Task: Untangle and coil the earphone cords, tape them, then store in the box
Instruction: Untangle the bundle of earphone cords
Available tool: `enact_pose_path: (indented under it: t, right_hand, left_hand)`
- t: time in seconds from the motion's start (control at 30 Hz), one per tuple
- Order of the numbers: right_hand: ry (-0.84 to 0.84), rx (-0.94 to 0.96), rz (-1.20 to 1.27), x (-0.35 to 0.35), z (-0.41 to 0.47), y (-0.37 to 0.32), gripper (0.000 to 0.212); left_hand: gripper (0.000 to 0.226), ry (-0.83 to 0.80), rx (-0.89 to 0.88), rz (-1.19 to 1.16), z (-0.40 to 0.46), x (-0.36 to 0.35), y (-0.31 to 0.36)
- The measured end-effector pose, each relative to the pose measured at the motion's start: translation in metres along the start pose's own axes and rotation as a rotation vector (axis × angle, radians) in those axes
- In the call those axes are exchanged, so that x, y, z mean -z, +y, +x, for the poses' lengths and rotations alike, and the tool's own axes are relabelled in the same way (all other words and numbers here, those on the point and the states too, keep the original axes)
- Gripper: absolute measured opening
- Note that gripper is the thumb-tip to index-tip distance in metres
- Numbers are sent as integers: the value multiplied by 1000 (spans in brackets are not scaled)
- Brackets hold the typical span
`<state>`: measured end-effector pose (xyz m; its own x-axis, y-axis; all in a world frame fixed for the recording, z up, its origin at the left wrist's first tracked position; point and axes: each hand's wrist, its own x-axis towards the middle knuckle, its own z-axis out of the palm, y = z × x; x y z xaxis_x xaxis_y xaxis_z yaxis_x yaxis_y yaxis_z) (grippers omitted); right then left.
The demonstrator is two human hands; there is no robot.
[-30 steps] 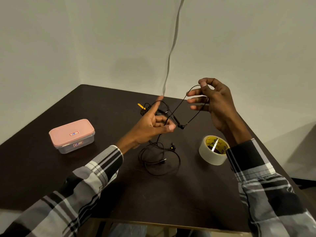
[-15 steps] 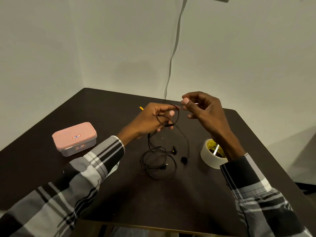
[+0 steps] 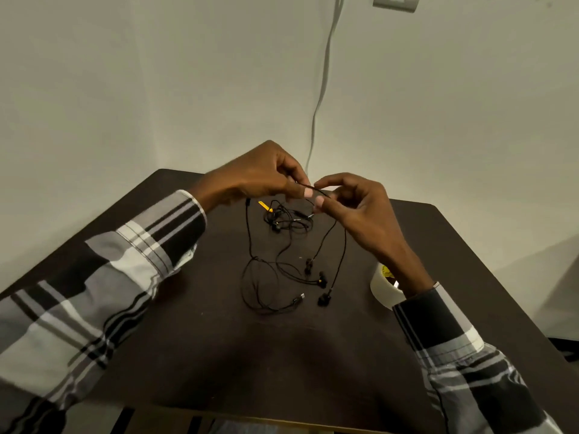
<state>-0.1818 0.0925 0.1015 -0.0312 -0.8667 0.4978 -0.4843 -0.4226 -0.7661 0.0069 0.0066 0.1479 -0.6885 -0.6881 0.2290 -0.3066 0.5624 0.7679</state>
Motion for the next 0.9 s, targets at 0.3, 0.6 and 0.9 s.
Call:
enact_pose_path:
  t: [0.3, 0.6, 0.9]
  right_hand:
    - [46, -278, 373, 17, 5, 4, 20]
    - [-23, -391, 493, 26, -1, 16, 16]
    - [-18, -439, 700, 30, -7, 27, 26]
  left_hand:
    - [18, 317, -57, -4, 5, 28, -5]
    - [24, 583, -47, -50, 10, 47, -13]
    - [18, 699, -40, -56, 13, 64, -15]
